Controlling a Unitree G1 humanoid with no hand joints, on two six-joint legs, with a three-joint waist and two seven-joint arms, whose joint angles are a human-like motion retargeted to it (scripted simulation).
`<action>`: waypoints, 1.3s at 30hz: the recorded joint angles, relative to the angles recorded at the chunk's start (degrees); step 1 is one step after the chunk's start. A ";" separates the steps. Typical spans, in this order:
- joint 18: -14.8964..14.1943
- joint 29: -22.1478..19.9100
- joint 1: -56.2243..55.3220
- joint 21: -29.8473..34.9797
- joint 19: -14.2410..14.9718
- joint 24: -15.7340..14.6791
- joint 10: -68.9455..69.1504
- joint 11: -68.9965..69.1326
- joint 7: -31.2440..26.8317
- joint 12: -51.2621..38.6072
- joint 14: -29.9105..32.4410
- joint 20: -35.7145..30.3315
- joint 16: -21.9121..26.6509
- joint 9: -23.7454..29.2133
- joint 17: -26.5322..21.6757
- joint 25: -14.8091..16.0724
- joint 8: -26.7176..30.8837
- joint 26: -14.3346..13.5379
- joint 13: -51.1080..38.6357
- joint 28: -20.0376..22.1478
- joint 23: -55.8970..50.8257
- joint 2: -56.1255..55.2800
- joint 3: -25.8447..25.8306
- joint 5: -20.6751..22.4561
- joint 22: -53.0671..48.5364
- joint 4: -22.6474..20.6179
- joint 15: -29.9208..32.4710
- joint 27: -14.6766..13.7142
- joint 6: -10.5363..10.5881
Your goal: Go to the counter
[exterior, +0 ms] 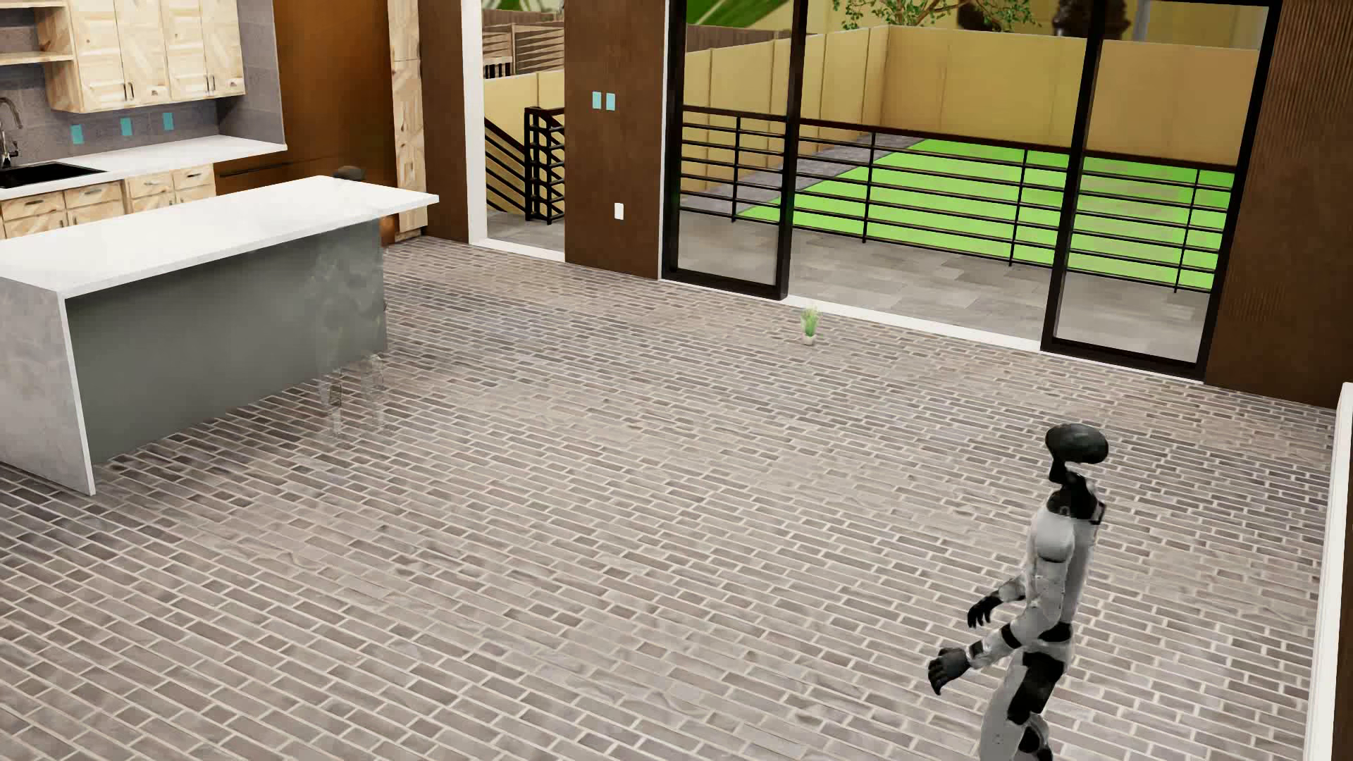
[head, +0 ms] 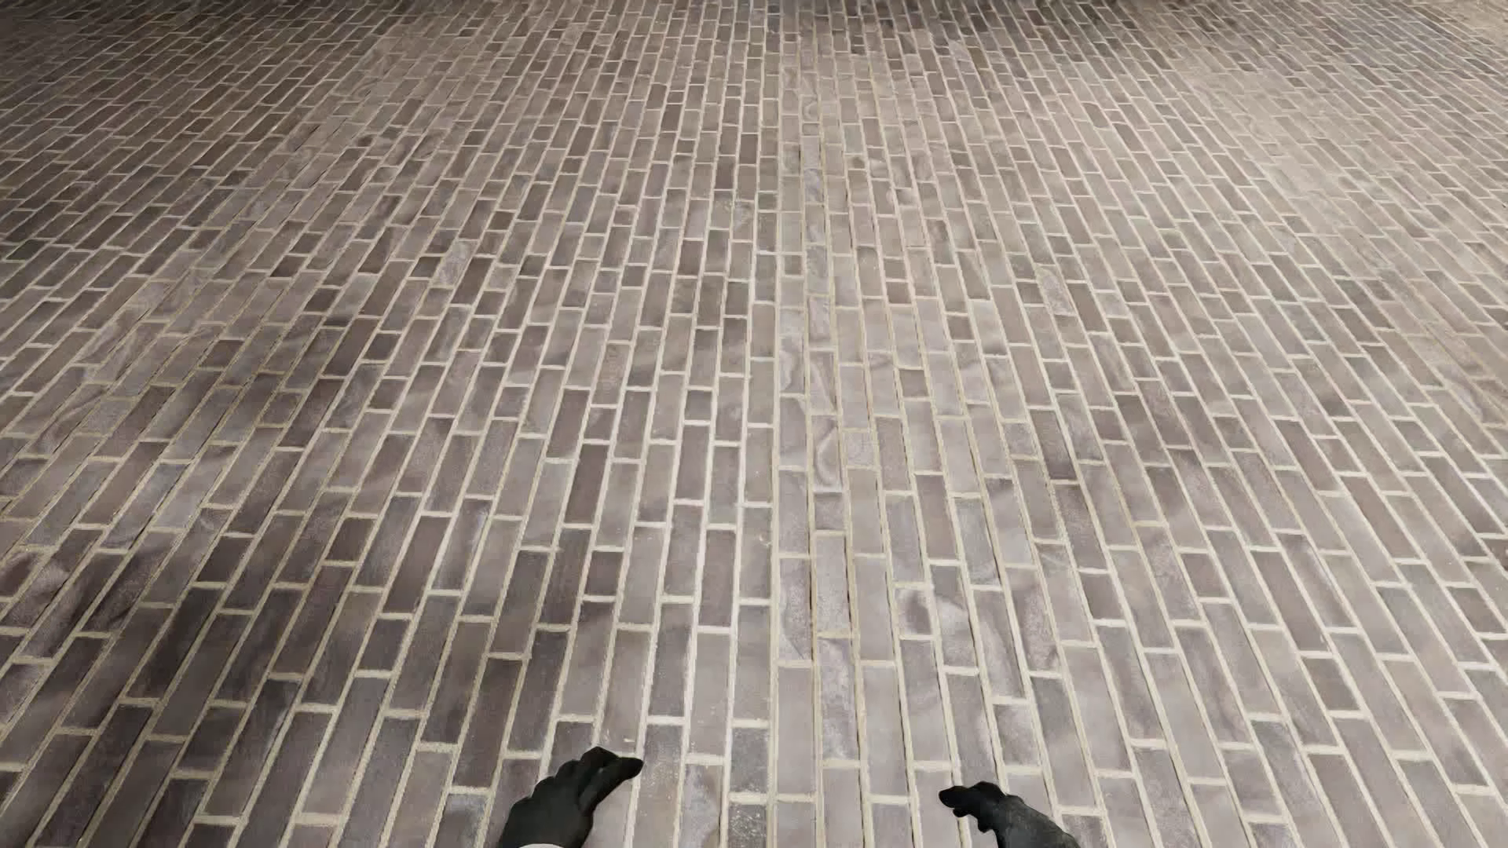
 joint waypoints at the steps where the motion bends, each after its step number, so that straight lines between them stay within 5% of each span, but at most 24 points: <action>1: 0.33 -0.57 0.10 0.21 0.01 -0.63 0.44 3.22 0.11 0.28 -0.42 -0.67 -0.12 0.23 -0.28 0.75 0.34 0.20 -0.30 1.23 -0.74 -1.40 0.03 -1.07 -0.16 -0.72 0.04 -0.21 -0.13; 5: 1.48 -2.06 0.08 -0.21 -1.11 -13.14 3.72 24.42 1.04 -0.22 -2.90 -0.94 -3.96 2.04 -2.15 2.63 4.08 4.76 0.70 3.51 -5.57 -12.10 -0.32 -6.55 2.42 -4.19 6.09 -1.40 -1.21; 8: 2.07 -4.94 1.08 -1.09 -3.44 -17.93 4.14 35.03 1.01 -0.01 -4.00 -5.69 -4.16 3.28 -1.86 3.97 2.81 5.67 3.62 1.32 -7.91 -19.66 -1.29 -10.70 2.16 -6.41 8.62 -1.24 -2.41; 11: 2.32 -9.32 1.99 -1.31 -0.79 -15.69 4.19 28.32 0.22 0.16 -5.11 -11.57 -2.87 4.09 0.19 4.70 2.34 1.68 5.90 4.80 -5.44 -23.62 -2.08 -7.53 0.30 -7.06 8.19 -1.05 -2.69; 15: 2.31 -11.26 4.17 -2.75 2.96 -14.55 1.23 4.01 -1.28 -2.86 -5.64 -18.42 -0.46 4.85 1.46 9.02 1.57 -3.14 11.73 7.88 -6.75 -24.31 -2.23 -2.77 -4.22 -6.86 10.76 -4.31 -1.92; 19: 1.83 -7.75 6.64 -3.66 4.70 -11.85 -0.27 -8.74 -1.80 -6.80 -7.55 -21.30 0.76 5.18 2.01 14.82 2.81 0.43 12.31 7.26 -5.90 -25.59 -1.93 0.30 -8.73 -6.32 11.34 -2.04 -0.92; 22: 0.72 -6.03 9.51 -2.22 1.85 -11.37 0.22 -4.36 -1.71 -8.34 -9.20 -21.86 0.86 5.49 -0.06 12.19 4.39 3.11 10.97 8.04 -6.53 -26.27 -2.32 1.58 -8.99 -5.62 9.20 -1.55 -0.33; 24: -0.80 -7.17 10.93 -2.98 -2.82 -9.32 2.22 -1.89 -2.23 -9.33 -8.04 -23.65 2.07 5.61 0.19 11.28 4.79 4.67 10.77 7.00 -7.02 -25.56 -2.71 3.29 -6.23 -4.13 14.07 -1.18 0.27; 26: -3.21 -7.33 11.70 -3.39 -5.36 -7.91 7.61 1.42 -2.37 -8.58 -3.18 -24.01 3.34 5.79 0.85 10.01 4.04 6.85 10.00 3.36 -5.29 -23.80 -2.99 5.34 -1.63 -1.91 13.54 0.23 1.34; 29: -9.64 -2.75 5.53 -2.71 -6.94 -9.54 26.46 3.47 -3.66 -4.60 13.71 -19.97 5.18 6.31 1.77 6.70 2.40 10.13 6.65 -3.66 -1.49 -19.13 -3.78 9.33 4.03 2.75 7.92 3.40 3.44; 31: -14.23 -2.61 -3.48 -2.92 -7.75 -8.11 43.58 3.77 -5.43 -2.21 25.19 -19.85 8.05 6.79 1.68 4.78 0.61 9.25 5.67 -3.64 0.32 -15.20 -4.30 11.55 4.87 5.94 4.38 0.74 5.03; 35: -9.84 -6.24 -18.23 -5.14 -8.81 -8.99 53.71 3.40 -9.20 4.51 17.81 -14.91 11.90 7.40 2.08 3.63 0.04 6.45 3.10 -1.02 -0.38 -5.74 -3.37 14.86 -1.19 4.08 -1.81 -3.10 7.04; 39: -5.61 -6.49 -26.70 -2.82 -9.11 -10.71 29.19 1.01 -7.38 10.33 6.17 -3.77 9.72 6.91 1.08 3.68 1.56 6.73 2.18 0.52 -5.84 3.17 -0.69 16.06 -6.81 3.33 -5.61 -5.81 7.03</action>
